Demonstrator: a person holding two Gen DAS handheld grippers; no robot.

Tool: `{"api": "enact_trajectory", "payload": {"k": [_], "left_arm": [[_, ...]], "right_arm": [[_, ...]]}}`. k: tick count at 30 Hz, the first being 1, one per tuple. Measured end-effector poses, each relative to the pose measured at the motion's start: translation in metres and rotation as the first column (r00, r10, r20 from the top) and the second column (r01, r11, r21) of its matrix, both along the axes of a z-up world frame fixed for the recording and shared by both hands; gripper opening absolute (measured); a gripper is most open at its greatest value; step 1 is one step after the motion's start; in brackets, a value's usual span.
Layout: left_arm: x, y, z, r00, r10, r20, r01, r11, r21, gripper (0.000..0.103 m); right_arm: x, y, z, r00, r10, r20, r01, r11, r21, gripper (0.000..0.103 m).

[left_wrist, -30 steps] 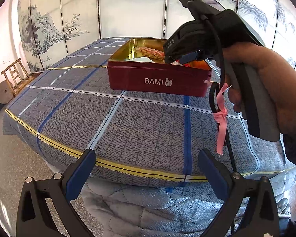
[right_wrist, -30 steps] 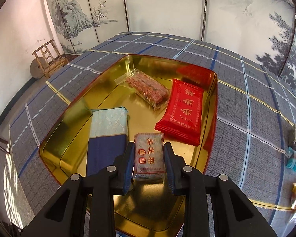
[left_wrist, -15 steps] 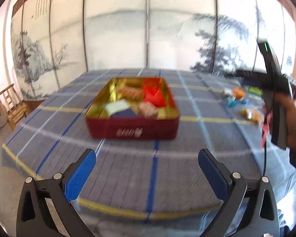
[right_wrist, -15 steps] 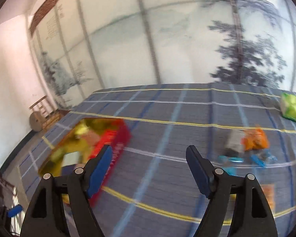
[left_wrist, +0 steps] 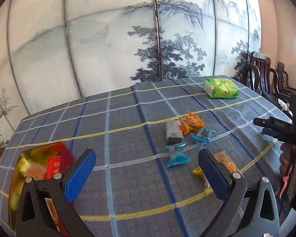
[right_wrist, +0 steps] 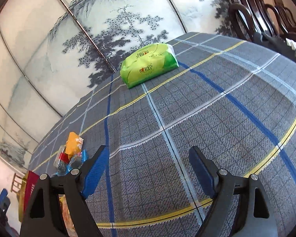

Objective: Organize snacks
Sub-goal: 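Reach the left tool to the clear bag of dark snacks and grasp it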

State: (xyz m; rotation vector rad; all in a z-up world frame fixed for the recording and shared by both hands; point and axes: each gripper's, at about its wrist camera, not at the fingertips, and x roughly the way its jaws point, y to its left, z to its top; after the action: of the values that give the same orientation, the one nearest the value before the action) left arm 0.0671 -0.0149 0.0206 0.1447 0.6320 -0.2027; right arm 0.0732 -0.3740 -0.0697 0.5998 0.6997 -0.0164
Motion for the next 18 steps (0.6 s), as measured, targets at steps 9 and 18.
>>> {"api": "enact_trajectory", "payload": {"k": [9, 18], "left_arm": [[0.112, -0.047, -0.063, 0.98, 0.02, -0.197, -0.016, 1.0, 0.02, 0.094], [0.139, -0.055, -0.084, 0.953, 0.021, -0.303, -0.026, 1.0, -0.011, 0.041]], "right_arm": [[-0.002, -0.005, -0.006, 0.998, 0.02, 0.052, -0.025, 0.996, 0.091, 0.085], [-0.003, -0.004, -0.005, 0.996, 0.045, 0.074, -0.052, 0.993, 0.104, 0.086]]}}
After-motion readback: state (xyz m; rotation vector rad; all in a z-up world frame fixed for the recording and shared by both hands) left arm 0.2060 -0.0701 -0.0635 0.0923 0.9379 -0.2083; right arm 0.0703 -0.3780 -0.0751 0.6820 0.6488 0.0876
